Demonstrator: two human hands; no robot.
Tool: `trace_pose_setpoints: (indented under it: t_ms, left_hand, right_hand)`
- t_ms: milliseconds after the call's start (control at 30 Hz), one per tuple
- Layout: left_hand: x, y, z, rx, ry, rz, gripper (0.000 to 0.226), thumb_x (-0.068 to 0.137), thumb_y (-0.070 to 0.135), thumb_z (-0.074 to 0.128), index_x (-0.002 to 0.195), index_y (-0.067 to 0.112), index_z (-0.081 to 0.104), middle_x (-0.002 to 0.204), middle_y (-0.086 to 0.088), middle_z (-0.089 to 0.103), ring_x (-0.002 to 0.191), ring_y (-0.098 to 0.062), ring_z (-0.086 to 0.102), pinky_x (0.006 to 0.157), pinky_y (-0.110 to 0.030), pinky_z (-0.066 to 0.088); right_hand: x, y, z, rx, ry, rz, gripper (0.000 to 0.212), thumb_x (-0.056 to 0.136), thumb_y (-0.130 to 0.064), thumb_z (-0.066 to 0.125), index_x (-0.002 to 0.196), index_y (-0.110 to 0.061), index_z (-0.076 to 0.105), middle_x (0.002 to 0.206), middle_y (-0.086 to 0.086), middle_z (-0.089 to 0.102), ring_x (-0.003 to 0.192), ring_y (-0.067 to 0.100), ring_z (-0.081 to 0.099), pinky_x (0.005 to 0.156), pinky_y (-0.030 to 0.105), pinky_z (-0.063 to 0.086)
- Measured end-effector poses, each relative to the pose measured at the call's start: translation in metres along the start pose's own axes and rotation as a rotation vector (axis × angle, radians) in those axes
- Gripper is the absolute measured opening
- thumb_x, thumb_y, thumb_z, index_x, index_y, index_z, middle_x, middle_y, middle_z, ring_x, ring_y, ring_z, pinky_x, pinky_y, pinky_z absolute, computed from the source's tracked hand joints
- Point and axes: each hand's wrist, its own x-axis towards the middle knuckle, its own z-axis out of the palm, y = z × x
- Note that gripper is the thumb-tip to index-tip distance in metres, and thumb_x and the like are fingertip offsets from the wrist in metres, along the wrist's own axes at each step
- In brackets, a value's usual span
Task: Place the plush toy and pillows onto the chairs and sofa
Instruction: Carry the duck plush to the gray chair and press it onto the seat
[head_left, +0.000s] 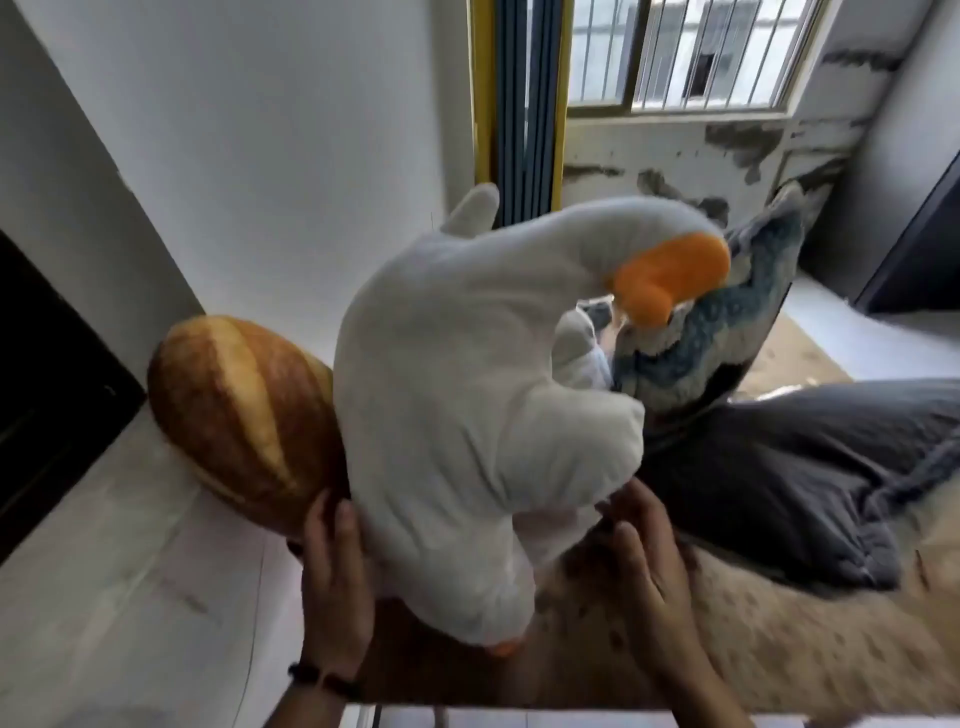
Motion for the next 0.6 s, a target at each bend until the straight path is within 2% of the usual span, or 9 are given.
trace_pose_setpoints:
  t_ms: [67, 133, 200, 267, 333, 433, 500, 533, 600]
  left_hand:
    - [0.008, 0.001, 0.009, -0.016, -0.015, 0.001, 0.056, 0.099, 0.055, 0.040, 0.145, 0.024, 0.043, 0.140, 0.005, 0.048, 0.124, -0.011, 0.044, 0.095, -0.028, 0.033]
    - [0.014, 0.003, 0.015, -0.086, -0.061, -0.012, 0.056, 0.100, 0.058, 0.038, 0.148, 0.028, 0.042, 0.141, 0.013, 0.048, 0.126, -0.005, 0.045, 0.098, -0.026, 0.035]
    - [0.015, -0.003, 0.022, -0.158, -0.097, -0.007, 0.057, 0.099, 0.061, 0.036, 0.147, 0.032, 0.044, 0.144, 0.019, 0.050, 0.130, 0.002, 0.047, 0.107, -0.022, 0.035]
    - [0.016, -0.005, 0.030, -0.235, -0.119, 0.017, 0.055, 0.100, 0.058, 0.036, 0.148, 0.031, 0.045, 0.143, 0.023, 0.052, 0.128, 0.011, 0.048, 0.110, -0.019, 0.035]
    - [0.016, -0.001, 0.034, -0.264, -0.119, 0.036, 0.052, 0.102, 0.055, 0.037, 0.147, 0.031, 0.046, 0.142, 0.023, 0.054, 0.127, 0.013, 0.049, 0.113, -0.022, 0.035]
    - [0.014, 0.014, 0.033, -0.285, -0.129, 0.085, 0.063, 0.096, 0.059, 0.037, 0.151, 0.028, 0.042, 0.148, 0.015, 0.052, 0.134, 0.003, 0.048, 0.117, -0.030, 0.034]
    - [0.013, 0.036, 0.027, -0.300, -0.152, 0.166, 0.065, 0.092, 0.062, 0.042, 0.149, 0.030, 0.045, 0.147, 0.015, 0.054, 0.134, 0.000, 0.049, 0.115, -0.028, 0.035]
    - [0.011, 0.051, 0.024, -0.318, -0.164, 0.220, 0.062, 0.089, 0.062, 0.045, 0.144, 0.033, 0.049, 0.143, 0.018, 0.056, 0.133, 0.001, 0.050, 0.112, -0.023, 0.037]
    - [0.011, 0.076, 0.017, -0.337, -0.200, 0.313, 0.052, 0.089, 0.058, 0.048, 0.135, 0.036, 0.053, 0.136, 0.021, 0.061, 0.130, 0.001, 0.053, 0.106, -0.017, 0.040]
  right_hand:
    - [0.014, -0.019, 0.030, 0.029, -0.028, 0.023, 0.079, 0.084, -0.071, 0.062, 0.144, -0.022, 0.046, 0.138, -0.003, 0.060, 0.123, 0.012, 0.062, 0.094, 0.027, 0.054]
    - [0.027, -0.029, 0.049, 0.026, -0.111, 0.022, 0.081, 0.076, -0.068, 0.073, 0.141, -0.028, 0.047, 0.141, -0.012, 0.059, 0.126, 0.005, 0.060, 0.095, 0.023, 0.054]
    - [0.031, -0.030, 0.058, -0.004, -0.204, 0.048, 0.071, 0.069, -0.054, 0.084, 0.129, -0.031, 0.055, 0.127, -0.031, 0.064, 0.120, -0.009, 0.059, 0.093, 0.012, 0.051]
    - [0.038, -0.035, 0.074, -0.039, -0.256, 0.091, 0.060, 0.063, -0.047, 0.090, 0.114, -0.042, 0.059, 0.114, -0.045, 0.062, 0.114, -0.018, 0.057, 0.090, 0.005, 0.046]
    - [0.045, -0.034, 0.083, -0.013, -0.248, 0.135, 0.047, 0.067, -0.041, 0.092, 0.106, -0.039, 0.066, 0.108, -0.041, 0.068, 0.109, -0.017, 0.061, 0.089, 0.008, 0.048]
    - [0.052, -0.045, 0.086, 0.069, -0.211, 0.161, 0.026, 0.078, -0.036, 0.080, 0.101, -0.026, 0.077, 0.105, -0.016, 0.078, 0.107, 0.000, 0.070, 0.089, 0.023, 0.055]
    - [0.052, -0.065, 0.086, 0.097, -0.168, 0.137, 0.017, 0.081, -0.038, 0.078, 0.097, -0.030, 0.079, 0.104, -0.012, 0.079, 0.105, 0.004, 0.072, 0.089, 0.030, 0.059]
    - [0.052, -0.076, 0.085, 0.118, -0.152, 0.104, 0.011, 0.083, -0.036, 0.078, 0.093, -0.034, 0.081, 0.102, -0.013, 0.079, 0.104, 0.004, 0.072, 0.089, 0.029, 0.059]
    - [0.050, -0.099, 0.081, 0.217, -0.120, 0.064, 0.018, 0.082, -0.026, 0.077, 0.086, -0.042, 0.082, 0.098, -0.016, 0.079, 0.102, 0.001, 0.072, 0.086, 0.020, 0.057]
